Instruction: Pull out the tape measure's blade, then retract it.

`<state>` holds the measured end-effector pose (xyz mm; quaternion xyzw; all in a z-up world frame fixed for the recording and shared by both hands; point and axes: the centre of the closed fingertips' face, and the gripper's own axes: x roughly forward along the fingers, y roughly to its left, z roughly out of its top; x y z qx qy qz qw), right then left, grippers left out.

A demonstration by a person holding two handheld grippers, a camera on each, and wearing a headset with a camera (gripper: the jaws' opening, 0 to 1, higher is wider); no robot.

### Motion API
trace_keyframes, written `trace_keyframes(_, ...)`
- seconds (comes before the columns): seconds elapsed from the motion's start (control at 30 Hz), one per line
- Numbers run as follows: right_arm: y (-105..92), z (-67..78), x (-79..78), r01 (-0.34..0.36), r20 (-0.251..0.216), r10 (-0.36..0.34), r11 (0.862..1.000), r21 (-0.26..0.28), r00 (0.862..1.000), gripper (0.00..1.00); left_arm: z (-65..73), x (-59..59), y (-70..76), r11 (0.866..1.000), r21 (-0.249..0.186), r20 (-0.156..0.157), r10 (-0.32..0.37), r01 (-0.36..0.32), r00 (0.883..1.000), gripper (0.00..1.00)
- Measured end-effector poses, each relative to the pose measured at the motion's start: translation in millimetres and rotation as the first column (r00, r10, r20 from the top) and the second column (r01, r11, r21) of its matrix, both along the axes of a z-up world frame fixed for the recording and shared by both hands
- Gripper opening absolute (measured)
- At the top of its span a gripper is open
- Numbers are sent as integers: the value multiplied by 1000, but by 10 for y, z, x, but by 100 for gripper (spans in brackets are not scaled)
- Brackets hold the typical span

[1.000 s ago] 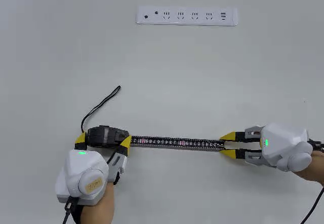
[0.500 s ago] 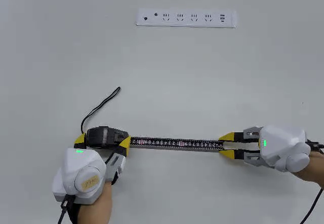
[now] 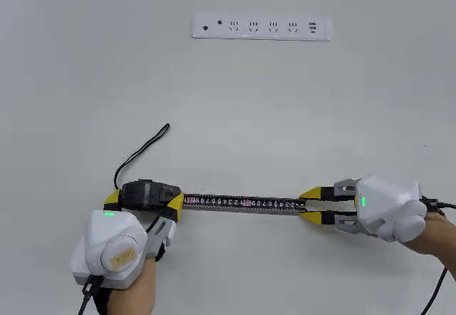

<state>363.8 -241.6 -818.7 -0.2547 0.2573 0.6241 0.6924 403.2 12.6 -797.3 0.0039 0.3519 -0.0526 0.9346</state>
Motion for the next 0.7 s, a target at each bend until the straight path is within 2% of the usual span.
trace_keyframes(0.7,221,-20,46,-17,-3,17,1000,15,1000,11,2,-12,-12,1000,-10,-7,4,-4,1000,60)
